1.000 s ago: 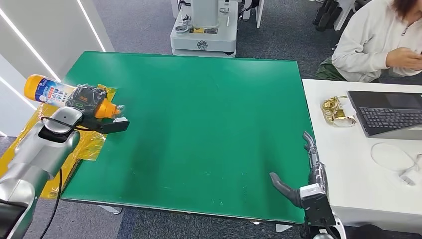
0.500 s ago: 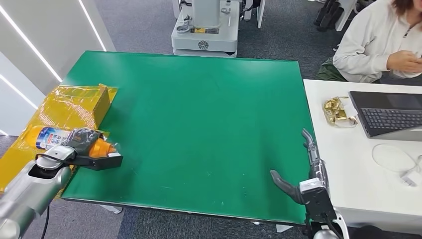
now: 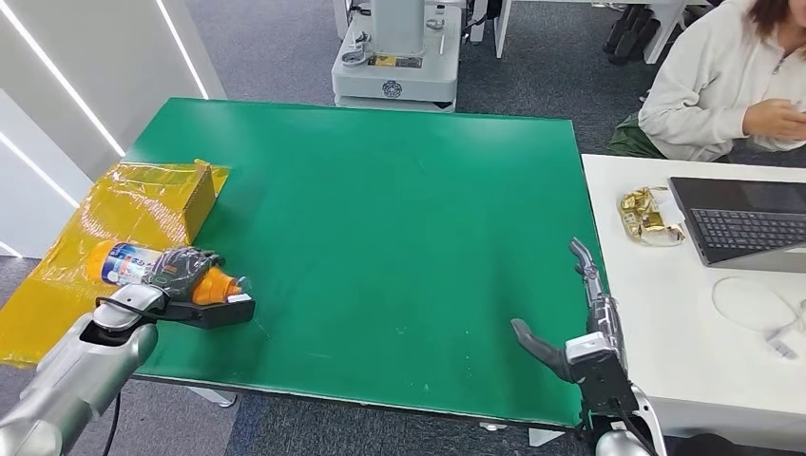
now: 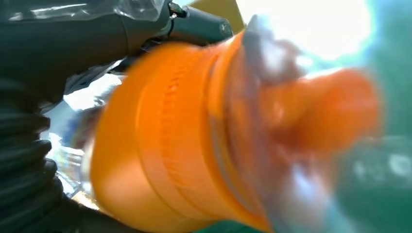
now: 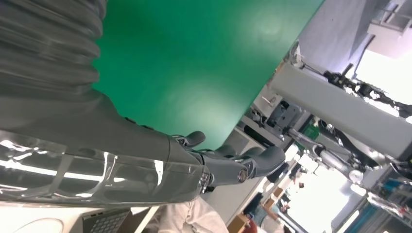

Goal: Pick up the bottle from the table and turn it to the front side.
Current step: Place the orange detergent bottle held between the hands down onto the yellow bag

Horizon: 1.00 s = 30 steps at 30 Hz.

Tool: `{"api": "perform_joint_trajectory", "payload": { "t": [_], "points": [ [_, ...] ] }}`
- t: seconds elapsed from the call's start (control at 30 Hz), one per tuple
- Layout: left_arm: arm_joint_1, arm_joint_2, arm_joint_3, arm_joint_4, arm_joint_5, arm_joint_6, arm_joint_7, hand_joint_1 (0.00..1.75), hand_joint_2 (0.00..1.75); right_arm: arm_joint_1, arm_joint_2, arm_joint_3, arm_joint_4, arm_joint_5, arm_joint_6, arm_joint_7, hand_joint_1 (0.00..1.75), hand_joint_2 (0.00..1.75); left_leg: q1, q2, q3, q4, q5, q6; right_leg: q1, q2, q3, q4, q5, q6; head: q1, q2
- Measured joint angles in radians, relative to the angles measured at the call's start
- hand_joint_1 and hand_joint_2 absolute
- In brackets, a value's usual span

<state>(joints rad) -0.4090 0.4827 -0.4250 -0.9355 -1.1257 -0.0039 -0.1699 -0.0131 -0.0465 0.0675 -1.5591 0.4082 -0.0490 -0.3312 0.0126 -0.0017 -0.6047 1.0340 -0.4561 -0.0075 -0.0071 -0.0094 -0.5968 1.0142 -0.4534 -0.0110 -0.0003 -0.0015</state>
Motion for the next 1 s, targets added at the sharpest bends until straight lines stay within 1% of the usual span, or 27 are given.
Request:
{"api": "perform_joint_trajectory", "payload": {
  "t": [0.13, 0.33, 0.5, 0.53, 0.67, 0.77, 0.83, 0.9, 1.0],
  "points": [
    [-0.003, -0.032, 0.0, 0.022, -0.01, 0.066, -0.004, 0.0, 1.75, 0.002, 0.0, 0.008, -0.006, -0.002, -0.001, 0.009, 0.0, 1.75, 0.0, 0.0, 0.0, 0.0, 0.001, 0.001, 0.0, 0.0, 0.001, 0.0, 0.0, 0.0, 0.0, 0.0],
    [-0.005, -0.052, 0.0, 0.032, -0.017, 0.083, -0.002, 0.0, 1.75, 0.003, -0.001, 0.012, -0.008, -0.005, -0.002, 0.015, 0.0, 1.75, 0.0, -0.002, 0.001, 0.0, 0.001, 0.001, 0.0, -0.002, 0.002, 0.0, 0.0, 0.0, 0.0, 0.0],
    [-0.003, -0.074, 0.003, 0.036, -0.025, 0.128, -0.003, 0.0, 1.75, 0.004, -0.001, 0.023, -0.008, -0.007, -0.005, 0.019, 0.0, 1.75, 0.0, -0.002, 0.001, 0.0, 0.002, 0.001, 0.0, -0.002, 0.002, 0.0, 0.0, 0.0, 0.0, 0.0],
    [-0.001, -0.082, 0.006, 0.037, -0.012, 0.143, -0.017, 0.0, 1.75, 0.004, -0.001, 0.025, -0.008, -0.007, -0.007, 0.022, 0.0, 1.75, 0.0, -0.002, 0.001, 0.0, 0.002, 0.001, 0.0, -0.002, 0.002, 0.0, 0.0, 0.0, 0.0, 0.0],
    [0.029, -0.133, 0.051, 0.028, 0.124, 0.229, -0.132, 0.0, 1.75, 0.016, -0.001, 0.028, -0.01, -0.024, -0.01, 0.033, 0.0, 1.75, 0.0, -0.001, 0.0, 0.0, 0.002, 0.001, 0.0, -0.001, 0.001, 0.0, 0.001, 0.0, 0.0, 0.0],
    [0.055, -0.171, 0.087, 0.003, 0.209, 0.275, -0.172, 0.0, 1.75, 0.027, -0.001, 0.028, -0.012, -0.036, -0.011, 0.035, 0.0, 1.75, 0.0, 0.0, 0.0, 0.0, 0.002, 0.001, 0.0, 0.001, 0.0, 0.0, 0.001, 0.0, 0.0, 0.0],
    [0.08, -0.202, 0.12, -0.029, 0.307, 0.346, -0.228, 0.0, 1.75, 0.035, -0.001, 0.029, -0.014, -0.047, -0.012, 0.035, 0.0, 1.75, 0.0, 0.001, -0.001, 0.0, 0.001, 0.001, 0.0, 0.002, -0.001, 0.0, 0.001, 0.0, 0.0, 0.0],
    [0.11, -0.244, 0.154, -0.078, 0.404, 0.433, -0.293, 0.0, 1.75, 0.041, -0.003, 0.035, -0.013, -0.064, -0.017, 0.034, 0.0, 1.75, 0.0, 0.001, -0.001, 0.0, 0.0, 0.001, 0.0, 0.002, -0.001, 0.0, 0.0, 0.0, 0.0, 0.0],
    [0.163, -0.306, 0.181, -0.174, 0.511, 0.535, -0.367, 0.0, 1.75, 0.044, -0.01, 0.054, -0.006, -0.098, -0.037, 0.023, 0.0, 1.75, 0.0, 0.001, -0.001, 0.0, -0.001, 0.001, 0.0, 0.002, -0.001, -0.001, 0.0, 0.0, 0.0, 0.0]
  ]
}}
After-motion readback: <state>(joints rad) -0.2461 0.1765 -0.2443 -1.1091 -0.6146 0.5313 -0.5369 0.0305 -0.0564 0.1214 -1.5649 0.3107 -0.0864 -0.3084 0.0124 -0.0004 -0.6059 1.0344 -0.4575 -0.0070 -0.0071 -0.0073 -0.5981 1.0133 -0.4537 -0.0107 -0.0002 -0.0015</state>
